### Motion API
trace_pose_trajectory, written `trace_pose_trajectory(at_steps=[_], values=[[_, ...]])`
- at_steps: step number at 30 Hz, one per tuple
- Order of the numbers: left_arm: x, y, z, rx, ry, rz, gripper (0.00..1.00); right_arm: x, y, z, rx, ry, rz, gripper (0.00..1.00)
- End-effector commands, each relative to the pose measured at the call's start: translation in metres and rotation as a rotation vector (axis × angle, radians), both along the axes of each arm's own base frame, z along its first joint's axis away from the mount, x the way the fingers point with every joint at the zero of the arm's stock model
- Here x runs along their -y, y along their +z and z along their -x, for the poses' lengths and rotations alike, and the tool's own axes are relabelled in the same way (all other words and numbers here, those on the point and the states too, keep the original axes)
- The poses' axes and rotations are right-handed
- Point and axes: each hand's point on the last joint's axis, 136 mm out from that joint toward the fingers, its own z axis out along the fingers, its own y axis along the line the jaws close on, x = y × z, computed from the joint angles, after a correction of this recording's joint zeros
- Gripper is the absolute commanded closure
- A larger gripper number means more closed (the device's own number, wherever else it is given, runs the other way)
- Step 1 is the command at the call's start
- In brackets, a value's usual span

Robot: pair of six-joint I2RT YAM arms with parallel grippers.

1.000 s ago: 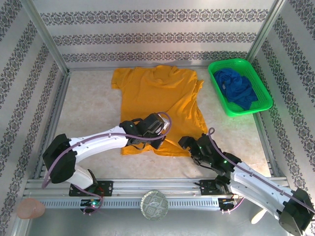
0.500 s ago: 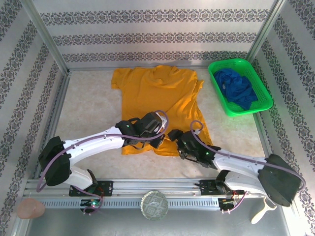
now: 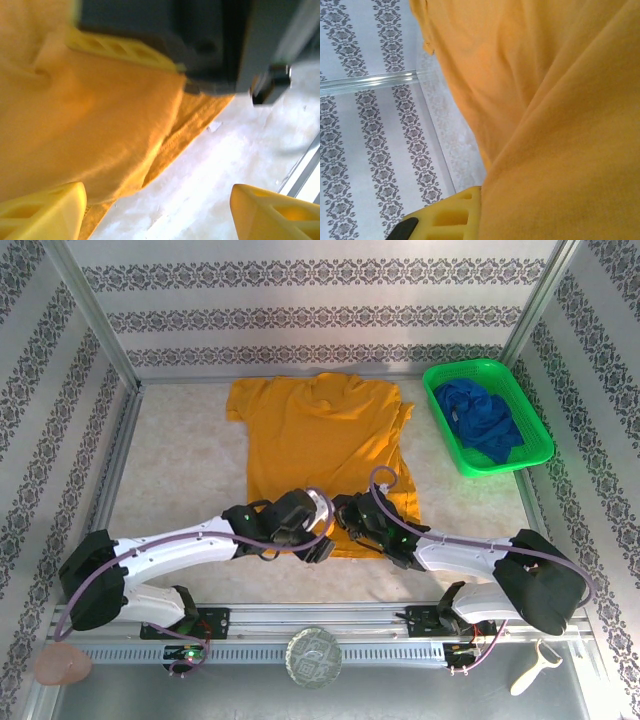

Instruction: Fold the inside-out t-shirt

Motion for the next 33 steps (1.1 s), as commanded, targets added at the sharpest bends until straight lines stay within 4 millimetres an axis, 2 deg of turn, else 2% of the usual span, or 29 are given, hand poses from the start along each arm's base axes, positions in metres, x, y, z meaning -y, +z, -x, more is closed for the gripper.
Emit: trace_pose_trajectory(at_steps=[1,6,12,13,14,17,18,19,20,21,22,23,24,26,29,33], values=[[0.010,0.013,-0.013,0.149,-0.022,0.016,0.23,-0.004,0.024,-0.007,0.058,0.011,-0.036,1.00],[0.015,0.001,-0.025,0.184,-0.002,-0.029,0.21,-0.003,0.024,-0.007,0.052,0.010,-0.039,1.00],[0.016,-0.018,-0.053,0.279,0.054,-0.123,0.21,-0.003,0.028,-0.004,0.057,0.014,-0.049,1.00],[0.016,-0.022,-0.057,0.290,0.058,-0.142,0.23,-0.002,0.029,-0.004,0.058,0.012,-0.052,1.00],[0.016,-0.024,-0.060,0.301,0.061,-0.160,0.33,-0.001,0.029,-0.003,0.057,0.008,-0.055,1.00],[0.021,-0.022,-0.068,0.315,0.053,-0.172,0.82,0.004,0.033,-0.002,0.067,-0.004,-0.066,1.00],[0.023,-0.019,-0.070,0.319,0.051,-0.168,0.94,0.007,0.034,-0.001,0.070,-0.011,-0.073,1.00],[0.023,-0.018,-0.070,0.317,0.045,-0.165,0.99,0.011,0.036,-0.001,0.073,-0.022,-0.078,1.00],[0.026,-0.016,-0.069,0.313,0.035,-0.158,0.99,0.015,0.038,-0.001,0.081,-0.033,-0.081,1.00],[0.026,-0.014,-0.068,0.306,0.030,-0.150,0.94,0.020,0.040,-0.002,0.084,-0.044,-0.080,1.00],[0.027,-0.013,-0.065,0.298,0.025,-0.137,0.81,0.023,0.043,-0.002,0.089,-0.048,-0.081,1.00],[0.027,-0.011,-0.063,0.291,0.026,-0.120,0.60,0.026,0.046,-0.003,0.095,-0.051,-0.078,1.00],[0.026,-0.009,-0.060,0.289,0.033,-0.098,0.46,0.028,0.049,-0.003,0.101,-0.049,-0.077,1.00],[0.024,-0.008,-0.055,0.285,0.039,-0.066,0.29,0.031,0.053,-0.004,0.107,-0.054,-0.075,1.00],[0.023,-0.008,-0.047,0.276,0.039,-0.043,0.23,0.032,0.055,-0.005,0.108,-0.051,-0.071,1.00],[0.027,-0.016,-0.042,0.264,0.030,-0.057,0.20,0.030,0.054,-0.006,0.103,-0.045,-0.075,1.00]])
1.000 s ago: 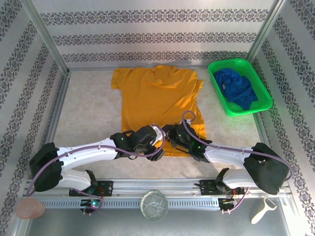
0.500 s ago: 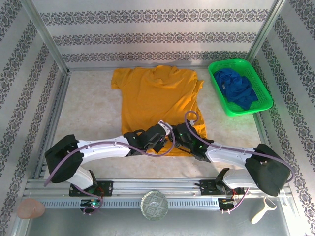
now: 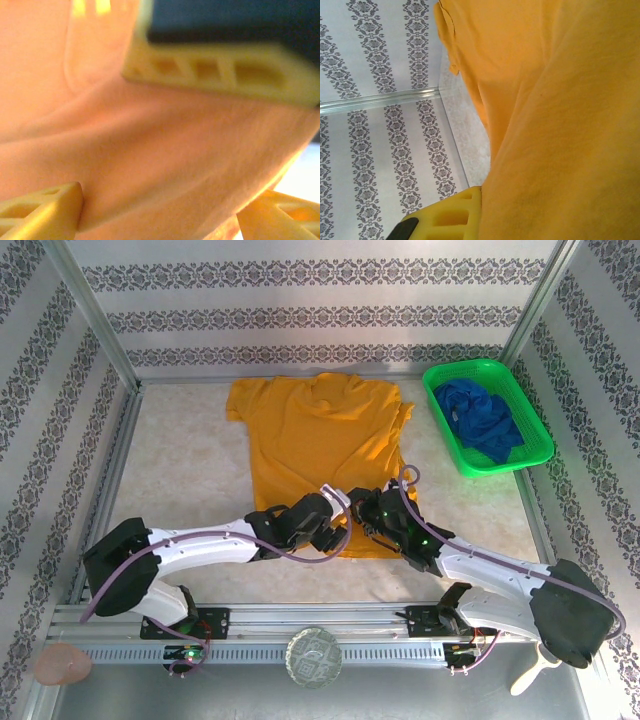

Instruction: Fold the inside-out t-shirt

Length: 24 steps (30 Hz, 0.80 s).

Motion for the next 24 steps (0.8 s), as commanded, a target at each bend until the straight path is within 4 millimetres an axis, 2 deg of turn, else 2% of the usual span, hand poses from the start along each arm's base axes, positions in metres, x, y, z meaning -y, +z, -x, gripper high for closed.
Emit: trace_pose_trajectory(at_steps=[1,4,5,6,7,9,10,12,14,15,17,20,24], values=[[0.000,-0.016,0.008,-0.034,0.001,-0.034,0.20,-0.007,0.022,-0.004,0.052,0.024,-0.042,1.00],[0.005,-0.023,0.001,-0.027,0.025,-0.051,0.20,-0.008,0.022,-0.004,0.048,0.026,-0.044,1.00],[0.006,-0.025,-0.003,-0.014,0.038,-0.060,0.23,-0.007,0.022,-0.003,0.050,0.025,-0.046,1.00],[0.005,-0.023,-0.010,0.008,0.064,-0.063,0.32,-0.006,0.021,-0.003,0.049,0.022,-0.047,1.00],[0.005,-0.019,-0.016,0.023,0.088,-0.053,0.45,-0.005,0.022,-0.002,0.051,0.020,-0.048,1.00],[0.006,-0.008,-0.028,0.028,0.126,-0.001,0.88,-0.001,0.020,0.000,0.050,0.015,-0.049,1.00],[0.006,-0.002,-0.032,0.028,0.137,0.018,0.98,0.001,0.021,0.000,0.055,0.013,-0.051,1.00],[0.003,0.013,-0.038,0.018,0.144,0.047,1.00,0.009,0.021,0.003,0.069,0.006,-0.053,0.72],[0.001,0.029,-0.039,-0.007,0.131,0.070,1.00,0.020,0.017,0.008,0.078,-0.009,-0.039,0.54],[0.000,0.039,-0.039,-0.019,0.128,0.086,1.00,0.028,0.007,0.014,0.071,-0.017,-0.018,0.52],[-0.002,0.056,-0.039,-0.043,0.120,0.103,1.00,0.038,-0.003,0.023,0.073,-0.018,0.004,0.55],[-0.005,0.075,-0.042,-0.064,0.116,0.099,1.00,0.048,-0.016,0.037,0.092,-0.024,0.016,0.68],[-0.002,0.093,-0.044,-0.088,0.097,0.103,1.00,0.044,-0.014,0.053,0.164,0.010,0.054,0.87]])
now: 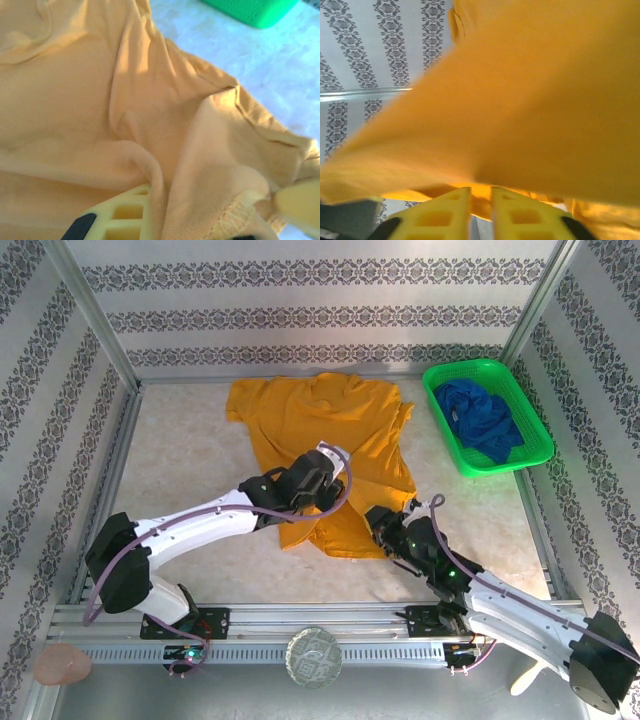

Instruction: Fold the inside-out t-shirt

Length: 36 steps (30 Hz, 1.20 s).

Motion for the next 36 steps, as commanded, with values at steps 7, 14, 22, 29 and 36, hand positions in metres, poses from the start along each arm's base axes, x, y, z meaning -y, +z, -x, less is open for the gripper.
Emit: trace_pose_trajectory(at_steps=[7,14,22,29,36], values=[[-0.002,0.030,0.015,-0.087,-0.055,-0.005,1.00,-0.034,0.008,0.007,0.121,0.029,0.167,1.00],[0.001,0.060,0.031,-0.141,-0.088,0.065,1.00,-0.068,0.019,-0.036,0.274,-0.066,0.311,1.00],[0.005,0.098,0.044,-0.166,-0.126,0.157,1.00,-0.099,-0.004,-0.052,0.398,-0.134,0.363,1.00],[-0.003,0.131,0.061,-0.151,-0.178,0.213,1.00,-0.059,-0.052,-0.069,0.309,-0.273,0.338,1.00],[-0.003,0.139,0.079,-0.184,-0.237,0.249,1.00,-0.047,-0.053,-0.079,0.304,-0.281,0.342,1.00]])
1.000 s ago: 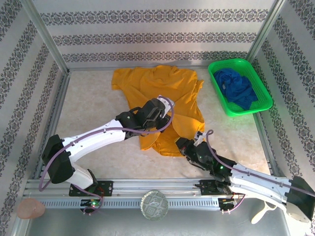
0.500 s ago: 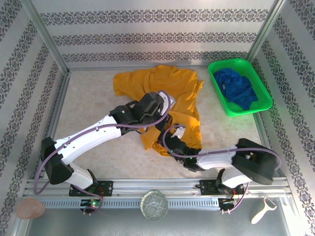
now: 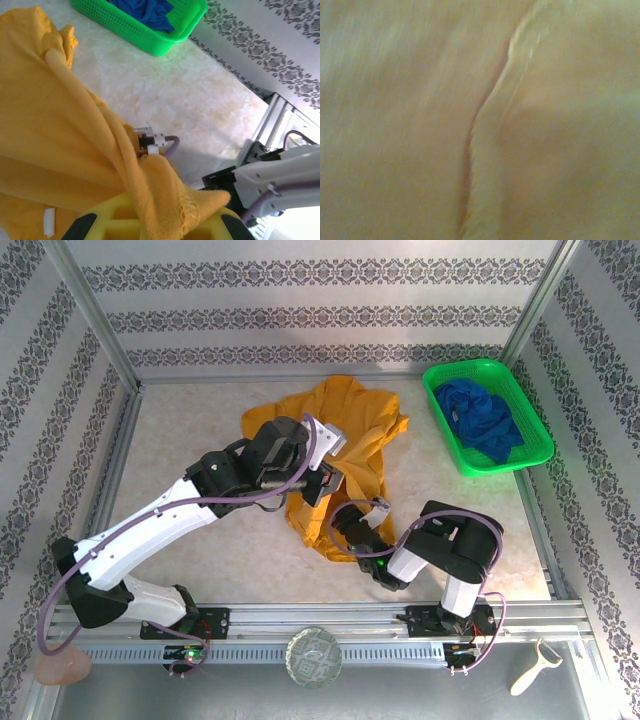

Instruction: Fold the inside-out t-shirt

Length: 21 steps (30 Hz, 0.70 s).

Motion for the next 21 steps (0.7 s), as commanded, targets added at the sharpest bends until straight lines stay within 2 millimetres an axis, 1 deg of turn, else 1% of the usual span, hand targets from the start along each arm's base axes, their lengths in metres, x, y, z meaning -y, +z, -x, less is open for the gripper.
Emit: trace_pose_trajectory(at_steps=[1,2,3,4,6,8,9,13,14,15,17,19,21], values=[[-0.001,0.009,0.011,-0.050,-0.034,0.041,1.00,-0.013,0.022,-0.007,0.057,0.016,-0.069,1.00],[0.002,0.008,0.012,-0.061,-0.041,0.048,1.00,-0.016,0.022,-0.005,0.059,0.033,-0.059,1.00],[0.004,0.007,0.013,-0.076,-0.046,0.056,1.00,-0.029,0.034,-0.010,0.084,0.046,-0.082,1.00],[0.008,0.007,0.014,-0.089,-0.053,0.069,1.00,-0.036,0.037,-0.011,0.090,0.056,-0.083,1.00],[0.016,0.009,0.016,-0.111,-0.067,0.093,1.00,-0.046,0.039,-0.015,0.089,0.062,-0.089,1.00],[0.024,0.015,0.021,-0.129,-0.087,0.122,1.00,-0.047,0.033,-0.022,0.064,0.033,-0.117,1.00],[0.029,0.019,0.025,-0.138,-0.099,0.138,1.00,-0.046,0.029,-0.029,0.050,0.013,-0.138,1.00],[0.054,0.044,0.049,-0.164,-0.164,0.222,1.00,-0.035,0.007,-0.054,-0.020,-0.068,-0.210,1.00],[0.059,0.049,0.054,-0.170,-0.178,0.235,1.00,-0.032,0.003,-0.059,-0.032,-0.081,-0.226,0.97],[0.067,0.053,0.060,-0.178,-0.192,0.250,1.00,-0.030,0.000,-0.065,-0.042,-0.092,-0.238,0.89],[0.080,0.065,0.072,-0.189,-0.231,0.290,1.00,-0.024,-0.002,-0.076,-0.057,-0.109,-0.252,0.78],[0.093,0.078,0.083,-0.198,-0.271,0.332,1.00,-0.021,-0.001,-0.087,-0.072,-0.107,-0.252,0.61],[0.103,0.087,0.092,-0.204,-0.306,0.356,1.00,-0.019,0.000,-0.096,-0.087,-0.108,-0.247,0.50]])
